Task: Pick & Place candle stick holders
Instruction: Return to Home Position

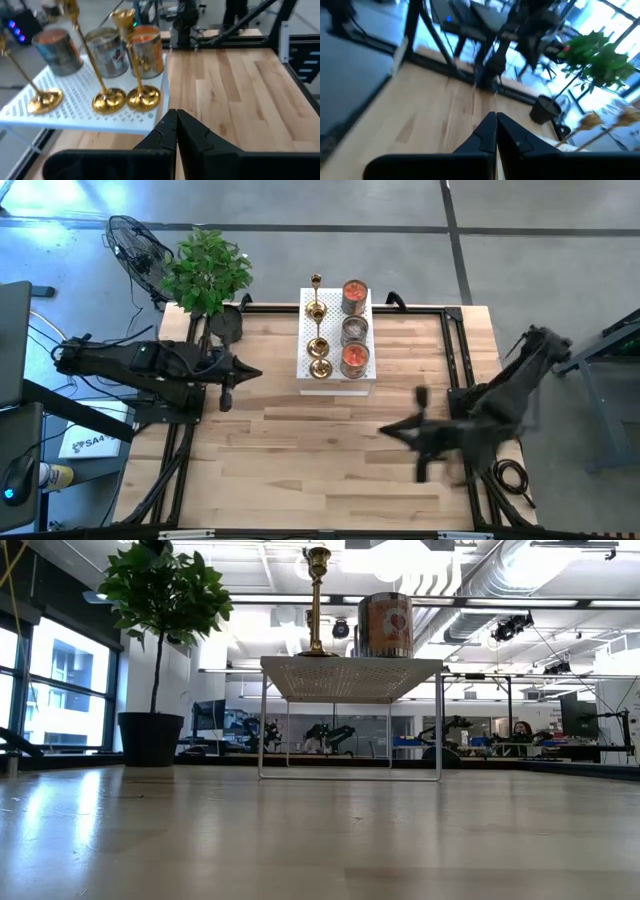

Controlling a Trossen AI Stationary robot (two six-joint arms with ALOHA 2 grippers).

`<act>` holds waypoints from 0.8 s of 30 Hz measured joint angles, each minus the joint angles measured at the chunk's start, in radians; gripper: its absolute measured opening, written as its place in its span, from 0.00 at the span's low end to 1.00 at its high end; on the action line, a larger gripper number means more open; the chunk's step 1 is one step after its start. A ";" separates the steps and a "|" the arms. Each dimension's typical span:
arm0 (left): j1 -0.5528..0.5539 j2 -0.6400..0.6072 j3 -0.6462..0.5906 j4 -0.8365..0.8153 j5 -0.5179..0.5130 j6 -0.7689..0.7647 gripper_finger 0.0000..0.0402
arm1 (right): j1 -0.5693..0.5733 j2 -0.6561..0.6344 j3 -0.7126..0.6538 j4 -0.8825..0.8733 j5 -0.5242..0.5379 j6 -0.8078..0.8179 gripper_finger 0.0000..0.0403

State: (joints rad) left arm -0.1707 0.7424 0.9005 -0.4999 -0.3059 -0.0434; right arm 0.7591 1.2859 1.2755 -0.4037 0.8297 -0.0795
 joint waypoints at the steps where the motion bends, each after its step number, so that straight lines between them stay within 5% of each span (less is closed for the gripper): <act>1: 0.000 -0.013 0.000 -0.001 0.008 0.018 0.00 | 0.018 -0.046 0.001 -0.020 0.008 0.000 0.01; 6: 0.000 -0.094 0.000 -0.021 -0.018 0.090 0.00 | 0.098 -0.257 0.001 -0.221 0.056 0.020 0.00; 12: 0.000 -0.224 0.000 -0.105 -0.114 0.054 0.00 | 0.184 -0.569 -0.061 -0.513 0.264 0.373 0.00; 18: 0.000 -0.358 -0.092 -0.134 -0.116 -0.002 0.00 | 0.240 -0.858 -0.392 -0.327 0.213 0.333 0.00; 24: 0.000 -0.518 -0.327 0.118 -0.018 -0.006 0.00 | 0.247 -1.106 -0.730 0.052 0.093 0.087 0.00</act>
State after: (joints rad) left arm -0.1707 0.2242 0.5736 -0.3822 -0.3241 -0.0494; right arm 1.0061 0.1797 0.5459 -0.3513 0.9223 0.0077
